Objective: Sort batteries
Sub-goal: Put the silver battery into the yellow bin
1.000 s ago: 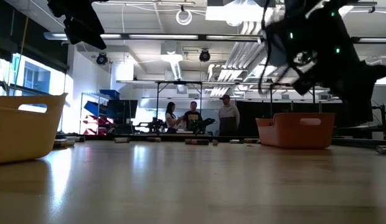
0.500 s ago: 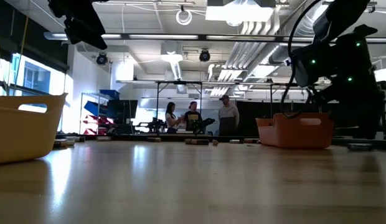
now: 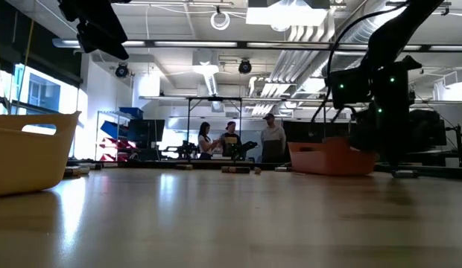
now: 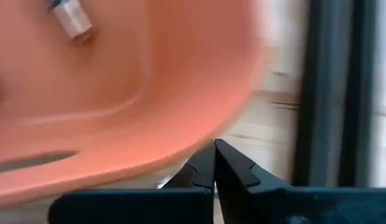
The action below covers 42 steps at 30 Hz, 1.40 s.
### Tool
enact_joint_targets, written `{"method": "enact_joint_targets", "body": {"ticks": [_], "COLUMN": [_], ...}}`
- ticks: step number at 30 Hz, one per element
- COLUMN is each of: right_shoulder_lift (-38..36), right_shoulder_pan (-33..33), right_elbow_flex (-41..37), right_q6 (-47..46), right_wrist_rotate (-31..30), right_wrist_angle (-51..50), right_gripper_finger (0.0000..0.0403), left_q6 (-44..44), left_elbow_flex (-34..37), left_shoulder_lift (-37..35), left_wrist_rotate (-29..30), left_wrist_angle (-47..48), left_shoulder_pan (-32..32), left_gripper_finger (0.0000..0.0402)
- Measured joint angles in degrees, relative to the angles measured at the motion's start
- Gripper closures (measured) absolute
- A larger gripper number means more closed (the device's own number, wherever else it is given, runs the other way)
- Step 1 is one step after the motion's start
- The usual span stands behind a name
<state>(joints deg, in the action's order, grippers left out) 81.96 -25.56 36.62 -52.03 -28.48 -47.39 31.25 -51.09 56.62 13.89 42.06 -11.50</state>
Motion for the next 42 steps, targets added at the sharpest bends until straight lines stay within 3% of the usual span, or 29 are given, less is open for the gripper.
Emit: {"method": "enact_joint_targets", "body": {"ticks": [4, 12, 17, 23, 29, 38, 42], "right_shoulder_lift": [0.56, 0.56, 0.38, -0.29, -1.72, -6.29, -10.07], "right_shoulder_pan": [-2.39, -5.17, -6.65, -1.18, 7.29, 16.46, 19.92], "right_elbow_flex": [0.0, -0.32, -4.1, -4.65, -0.87, 6.74, 5.56], "right_q6": [2.1, 3.1, 1.54, -2.13, -9.02, -17.4, -22.04], "right_wrist_rotate": [1.77, -1.19, 5.89, 7.52, 19.91, 12.26, 12.91], "right_wrist_angle": [-0.15, 0.41, 5.99, 4.26, 1.2, -4.5, -10.16], "right_gripper_finger": [0.0403, 0.0403, 0.0403, 0.0403, 0.0403, 0.0403, 0.0403], "left_q6": [0.78, 1.53, 1.99, 3.17, 3.2, 3.12, 3.01], "left_elbow_flex": [0.0, 0.0, 0.0, 0.0, 0.0, 0.0, 0.0], "left_shoulder_lift": [0.0, 0.0, 0.0, -0.01, -0.02, -0.02, -0.02], "left_wrist_rotate": [-0.24, -0.24, -0.58, -1.11, -1.11, -1.11, -0.9], "left_wrist_angle": [0.0, 0.0, 0.0, 0.01, 0.0, 0.07, 0.04], "left_shoulder_pan": [0.02, 0.02, 0.02, 0.02, 0.02, 0.02, 0.02], "left_gripper_finger": [0.0214, 0.0214, 0.0214, 0.0214, 0.0214, 0.0214, 0.0214]}}
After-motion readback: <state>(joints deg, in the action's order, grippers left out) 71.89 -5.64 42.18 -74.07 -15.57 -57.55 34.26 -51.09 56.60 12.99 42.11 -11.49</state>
